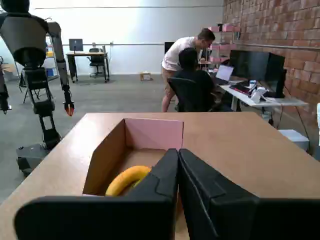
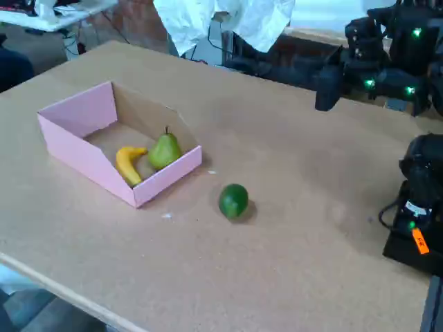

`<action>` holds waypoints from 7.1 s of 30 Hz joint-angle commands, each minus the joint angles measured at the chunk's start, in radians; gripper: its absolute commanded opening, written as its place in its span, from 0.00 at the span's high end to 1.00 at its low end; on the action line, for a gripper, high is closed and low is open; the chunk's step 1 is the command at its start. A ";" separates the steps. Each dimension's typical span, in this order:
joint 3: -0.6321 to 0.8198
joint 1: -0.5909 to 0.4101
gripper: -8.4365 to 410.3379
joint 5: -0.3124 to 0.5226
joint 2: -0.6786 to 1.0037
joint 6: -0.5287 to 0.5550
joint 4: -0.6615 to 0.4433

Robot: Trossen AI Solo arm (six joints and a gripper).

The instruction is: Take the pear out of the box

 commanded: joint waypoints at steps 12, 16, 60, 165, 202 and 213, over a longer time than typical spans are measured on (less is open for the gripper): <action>0.001 0.000 0.98 -0.002 0.000 -0.002 0.004; 0.001 0.000 0.98 -0.002 0.000 -0.002 0.004; 0.043 0.001 0.98 -0.003 0.024 0.105 -0.060; 1.905 0.046 0.98 -0.058 2.003 0.042 -1.321; 1.911 0.024 0.98 -0.126 2.126 -0.071 -1.121; 1.968 0.024 0.98 -0.124 2.126 -0.024 -1.177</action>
